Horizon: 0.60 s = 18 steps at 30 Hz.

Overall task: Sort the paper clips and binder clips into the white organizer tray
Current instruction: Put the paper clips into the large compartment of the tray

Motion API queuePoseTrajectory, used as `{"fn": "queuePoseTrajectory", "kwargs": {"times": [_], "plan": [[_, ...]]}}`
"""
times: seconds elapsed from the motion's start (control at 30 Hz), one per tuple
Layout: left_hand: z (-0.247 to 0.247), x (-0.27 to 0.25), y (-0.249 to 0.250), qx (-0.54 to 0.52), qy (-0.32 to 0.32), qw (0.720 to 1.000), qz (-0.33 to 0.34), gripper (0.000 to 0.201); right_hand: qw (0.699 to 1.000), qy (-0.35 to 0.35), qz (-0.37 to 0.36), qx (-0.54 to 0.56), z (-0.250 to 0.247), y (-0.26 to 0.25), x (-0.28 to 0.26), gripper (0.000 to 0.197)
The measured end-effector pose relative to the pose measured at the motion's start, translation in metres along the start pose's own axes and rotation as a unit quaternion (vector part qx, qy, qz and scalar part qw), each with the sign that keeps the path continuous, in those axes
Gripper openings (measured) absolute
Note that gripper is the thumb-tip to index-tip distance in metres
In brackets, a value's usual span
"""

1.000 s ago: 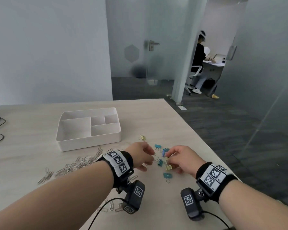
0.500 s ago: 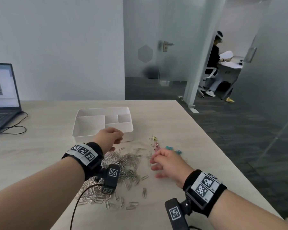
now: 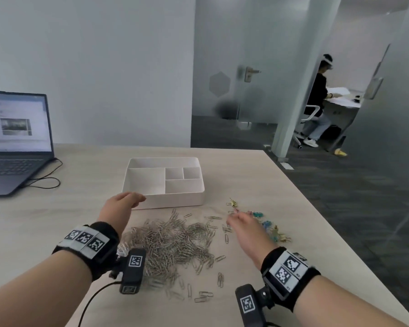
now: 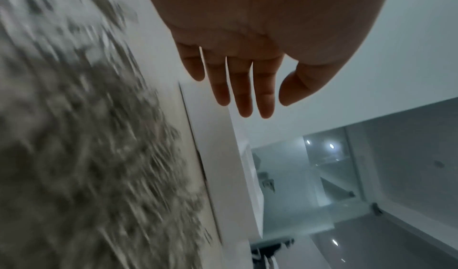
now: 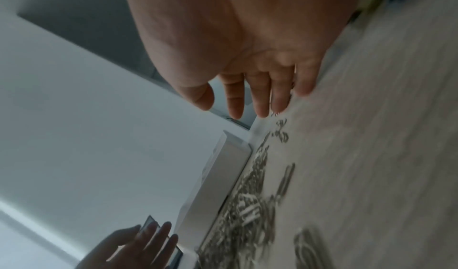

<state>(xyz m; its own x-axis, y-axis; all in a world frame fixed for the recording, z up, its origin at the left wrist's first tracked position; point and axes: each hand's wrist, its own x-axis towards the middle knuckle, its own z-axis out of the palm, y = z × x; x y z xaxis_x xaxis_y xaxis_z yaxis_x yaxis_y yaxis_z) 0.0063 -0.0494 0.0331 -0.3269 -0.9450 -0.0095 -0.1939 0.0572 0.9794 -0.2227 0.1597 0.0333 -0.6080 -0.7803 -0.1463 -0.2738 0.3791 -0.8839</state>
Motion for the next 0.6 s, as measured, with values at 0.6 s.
{"fn": "queuePoseTrajectory", "kwargs": {"times": [0.6], "plan": [[0.054, -0.049, -0.012, 0.238, -0.161, 0.958, -0.015, 0.032, 0.957, -0.196, -0.084, -0.195, 0.027, 0.009, -0.013, 0.057]]}}
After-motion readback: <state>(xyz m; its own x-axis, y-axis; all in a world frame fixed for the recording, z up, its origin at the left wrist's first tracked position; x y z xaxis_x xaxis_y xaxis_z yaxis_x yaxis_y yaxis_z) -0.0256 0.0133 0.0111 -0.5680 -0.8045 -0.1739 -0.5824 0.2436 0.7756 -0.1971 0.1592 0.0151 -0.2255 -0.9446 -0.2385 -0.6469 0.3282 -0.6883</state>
